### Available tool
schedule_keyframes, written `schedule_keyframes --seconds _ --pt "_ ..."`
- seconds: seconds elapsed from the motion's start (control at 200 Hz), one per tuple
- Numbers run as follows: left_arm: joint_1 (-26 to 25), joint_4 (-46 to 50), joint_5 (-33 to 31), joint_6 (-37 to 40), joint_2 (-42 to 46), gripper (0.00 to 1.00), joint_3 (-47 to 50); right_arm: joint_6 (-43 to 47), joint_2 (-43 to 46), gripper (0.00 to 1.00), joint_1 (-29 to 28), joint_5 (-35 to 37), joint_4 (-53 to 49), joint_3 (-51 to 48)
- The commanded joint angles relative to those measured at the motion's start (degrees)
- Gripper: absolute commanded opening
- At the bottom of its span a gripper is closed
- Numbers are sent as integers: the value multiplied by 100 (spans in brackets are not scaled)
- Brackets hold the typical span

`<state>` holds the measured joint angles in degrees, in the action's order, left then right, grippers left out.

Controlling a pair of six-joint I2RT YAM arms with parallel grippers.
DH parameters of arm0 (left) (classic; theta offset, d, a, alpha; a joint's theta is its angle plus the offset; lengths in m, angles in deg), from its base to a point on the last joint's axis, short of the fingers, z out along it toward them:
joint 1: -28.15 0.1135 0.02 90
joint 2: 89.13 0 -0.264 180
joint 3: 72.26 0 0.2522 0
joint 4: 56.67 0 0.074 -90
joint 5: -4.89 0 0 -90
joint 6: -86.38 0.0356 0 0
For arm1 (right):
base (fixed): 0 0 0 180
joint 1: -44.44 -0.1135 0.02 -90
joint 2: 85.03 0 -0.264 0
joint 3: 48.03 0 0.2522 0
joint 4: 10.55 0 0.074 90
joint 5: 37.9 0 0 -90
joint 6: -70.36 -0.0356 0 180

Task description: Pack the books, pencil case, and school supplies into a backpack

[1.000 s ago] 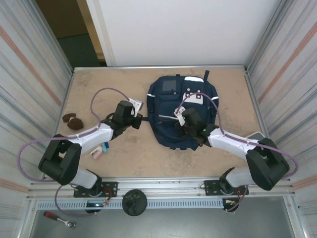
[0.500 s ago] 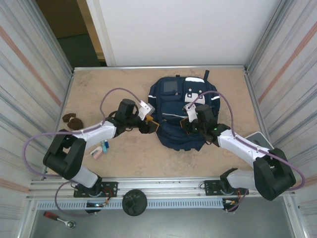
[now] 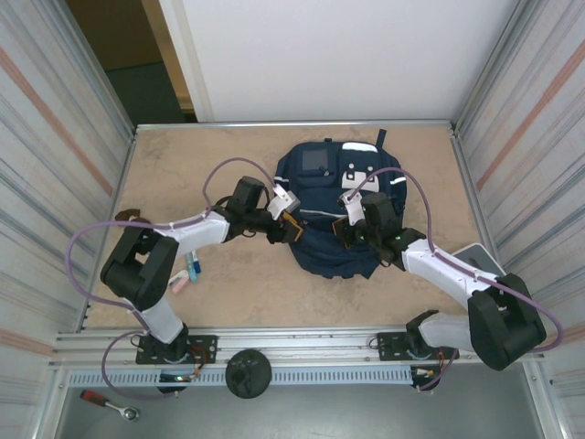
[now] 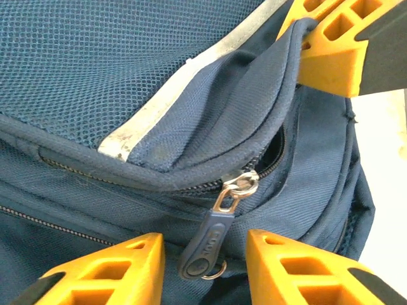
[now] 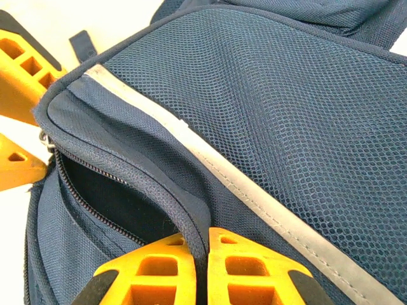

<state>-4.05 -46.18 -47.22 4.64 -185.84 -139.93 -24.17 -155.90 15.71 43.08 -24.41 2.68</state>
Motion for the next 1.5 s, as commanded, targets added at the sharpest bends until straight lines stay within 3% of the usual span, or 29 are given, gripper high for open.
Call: schedule_keyframes --seconds 0.0,0.08,0.21,0.636,0.912,1.132,1.313,1.493 --pt "-31 -34 140 55 -28 29 -164 -267 99 0 52 -48 28 -21" --pt "-15 -48 -9 44 30 21 -146 -289 173 0 52 -39 13 -64" --pt "68 -158 -251 -64 178 0 -68 -319 351 0 69 5 -12 -172" --pt "557 -8 -1866 -577 269 0 -212 -159 739 0 261 -75 -185 -319" --pt "564 785 -2742 -817 -670 0 -1254 -22 745 0 280 -802 21 -247" --pt "566 599 -2900 -1071 -761 37 -1127 -56 375 0 296 -992 56 194" --pt "584 218 -3724 -1334 400 64 -66 -127 -329 0 377 -1044 -177 896" --pt "699 552 -4658 -1860 1734 77 918 -35 -1108 3 115 -1179 -246 1466"
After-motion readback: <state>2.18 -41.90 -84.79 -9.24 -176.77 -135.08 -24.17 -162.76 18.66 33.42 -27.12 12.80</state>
